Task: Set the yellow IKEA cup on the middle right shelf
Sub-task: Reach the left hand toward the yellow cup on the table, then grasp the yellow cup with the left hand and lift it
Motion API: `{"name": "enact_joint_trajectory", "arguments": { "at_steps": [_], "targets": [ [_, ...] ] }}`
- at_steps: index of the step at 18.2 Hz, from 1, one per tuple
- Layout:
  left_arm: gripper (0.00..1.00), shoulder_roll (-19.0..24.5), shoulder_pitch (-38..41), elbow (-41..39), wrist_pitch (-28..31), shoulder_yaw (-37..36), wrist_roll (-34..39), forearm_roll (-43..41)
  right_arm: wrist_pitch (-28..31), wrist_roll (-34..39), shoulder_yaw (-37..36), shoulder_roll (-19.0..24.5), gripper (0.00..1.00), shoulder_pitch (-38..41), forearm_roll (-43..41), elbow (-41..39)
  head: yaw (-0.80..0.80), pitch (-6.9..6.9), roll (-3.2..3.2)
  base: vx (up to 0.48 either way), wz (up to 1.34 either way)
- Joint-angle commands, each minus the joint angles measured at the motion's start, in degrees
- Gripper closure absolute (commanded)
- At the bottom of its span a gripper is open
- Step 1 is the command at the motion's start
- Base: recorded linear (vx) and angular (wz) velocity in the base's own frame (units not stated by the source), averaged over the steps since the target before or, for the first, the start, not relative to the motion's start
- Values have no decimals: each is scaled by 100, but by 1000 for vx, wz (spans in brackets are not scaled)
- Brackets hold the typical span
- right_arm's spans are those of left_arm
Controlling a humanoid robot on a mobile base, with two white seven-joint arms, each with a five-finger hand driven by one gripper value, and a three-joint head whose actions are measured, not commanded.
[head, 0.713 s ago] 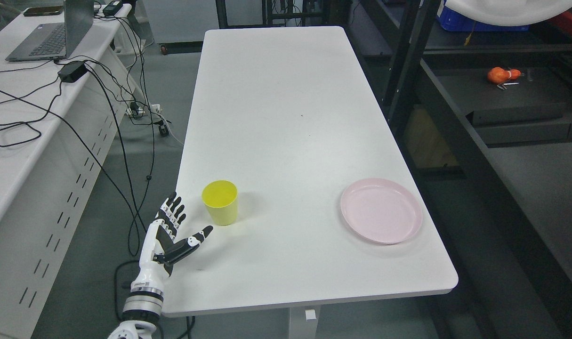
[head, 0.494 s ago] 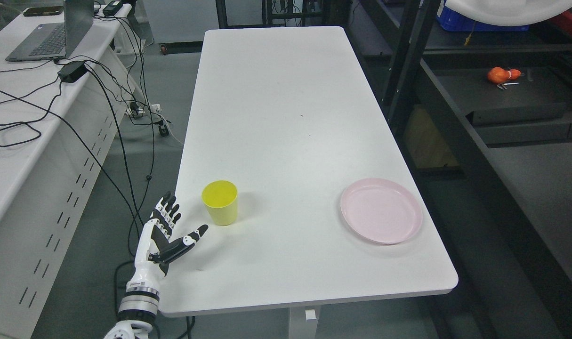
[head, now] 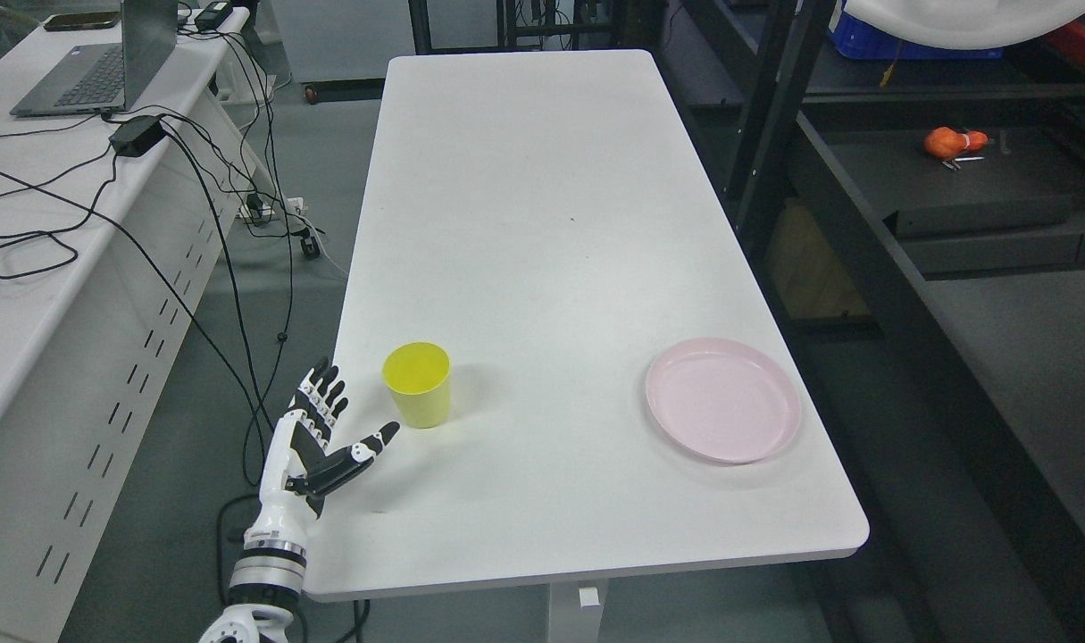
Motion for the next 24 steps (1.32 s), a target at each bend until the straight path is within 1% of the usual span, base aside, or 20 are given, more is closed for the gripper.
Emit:
{"name": "enact_joint_trajectory", "arguments": {
  "at_steps": [1,9,14,19,24],
  "targets": [
    [1,100,-398,591,-18,-134,-23,30,4,-4,97,-100,1,79,-141,0,0,0,0,0,0],
    [1,100,-794,1137,-53,-476,-49,30,4,-4,97,-100,1,79,-141,0,0,0,0,0,0],
    [1,100,-1111,1497,-53,-827,-58,48,4,-4,97,-100,1,79,-141,0,0,0,0,0,0],
    [1,100,-1147,1595,-53,-1311,-119,92,4,-4,97,-100,1,79,-141,0,0,0,0,0,0],
    [1,100,-1217,1937,-62,-1338,-137,92,4,-4,97,-100,1,79,-141,0,0,0,0,0,0]
  ]
}}
